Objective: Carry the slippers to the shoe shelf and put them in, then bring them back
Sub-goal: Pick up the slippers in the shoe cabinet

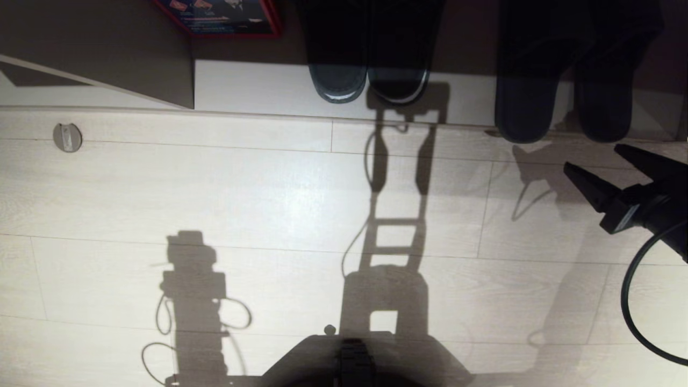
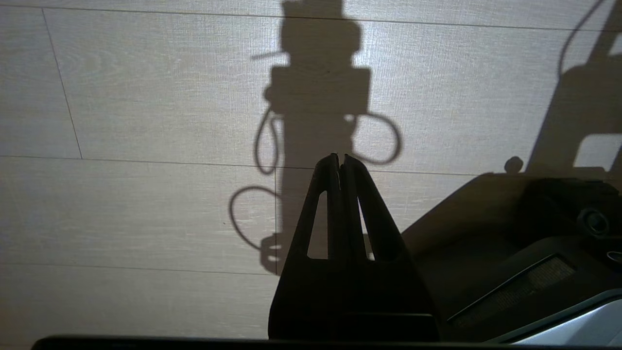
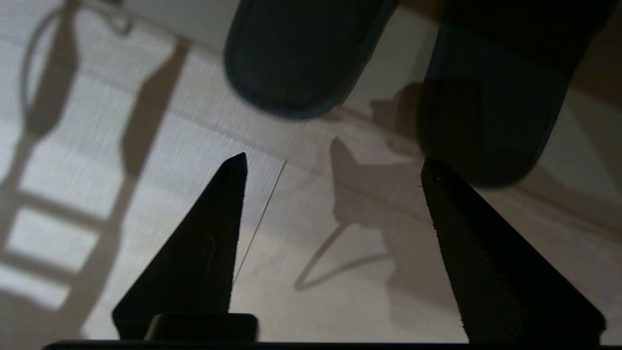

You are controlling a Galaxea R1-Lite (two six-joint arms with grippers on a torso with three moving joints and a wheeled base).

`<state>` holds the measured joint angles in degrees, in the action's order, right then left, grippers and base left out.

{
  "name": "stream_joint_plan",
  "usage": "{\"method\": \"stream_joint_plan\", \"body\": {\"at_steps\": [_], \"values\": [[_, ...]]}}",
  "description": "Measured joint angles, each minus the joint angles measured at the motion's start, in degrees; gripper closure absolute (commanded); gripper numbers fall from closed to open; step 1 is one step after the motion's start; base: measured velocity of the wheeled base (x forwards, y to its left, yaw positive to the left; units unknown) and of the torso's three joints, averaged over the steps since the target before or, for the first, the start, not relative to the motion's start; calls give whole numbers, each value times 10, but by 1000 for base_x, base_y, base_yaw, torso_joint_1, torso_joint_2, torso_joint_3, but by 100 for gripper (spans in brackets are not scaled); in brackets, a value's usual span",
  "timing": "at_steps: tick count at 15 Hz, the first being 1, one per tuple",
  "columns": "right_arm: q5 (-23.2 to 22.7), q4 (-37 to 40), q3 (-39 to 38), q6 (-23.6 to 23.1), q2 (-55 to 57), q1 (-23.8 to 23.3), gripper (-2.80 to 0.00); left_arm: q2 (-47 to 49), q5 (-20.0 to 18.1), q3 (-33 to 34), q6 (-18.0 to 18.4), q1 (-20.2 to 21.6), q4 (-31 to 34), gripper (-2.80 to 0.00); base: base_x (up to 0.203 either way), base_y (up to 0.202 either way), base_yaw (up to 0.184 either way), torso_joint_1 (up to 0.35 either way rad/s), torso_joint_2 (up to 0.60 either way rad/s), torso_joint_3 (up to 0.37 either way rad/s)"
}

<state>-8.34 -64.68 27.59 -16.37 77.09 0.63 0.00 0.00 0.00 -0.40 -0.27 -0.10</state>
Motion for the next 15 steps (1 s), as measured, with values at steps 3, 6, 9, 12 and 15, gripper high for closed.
{"method": "stream_joint_plan", "body": {"at_steps": [3, 6, 9, 12, 15], "values": [[0, -42, 71, 0, 72, -2, -280, 0, 0, 0, 0, 0, 0, 0, 0, 0, 0, 0, 0, 0], [1, -105, 118, -2, 119, -7, -280, 0, 0, 0, 0, 0, 0, 0, 0, 0, 0, 0, 0, 0], [12, -161, 190, 2, 170, -9, -280, 0, 0, 0, 0, 0, 0, 0, 0, 0, 0, 0, 0, 0], [38, -184, 245, 4, 207, -8, -280, 0, 1, 0, 0, 0, 0, 0, 0, 0, 0, 0, 0, 0], [43, -184, 270, 7, 226, -6, -280, 0, 0, 0, 0, 0, 0, 0, 0, 0, 0, 0, 0, 0]]}}
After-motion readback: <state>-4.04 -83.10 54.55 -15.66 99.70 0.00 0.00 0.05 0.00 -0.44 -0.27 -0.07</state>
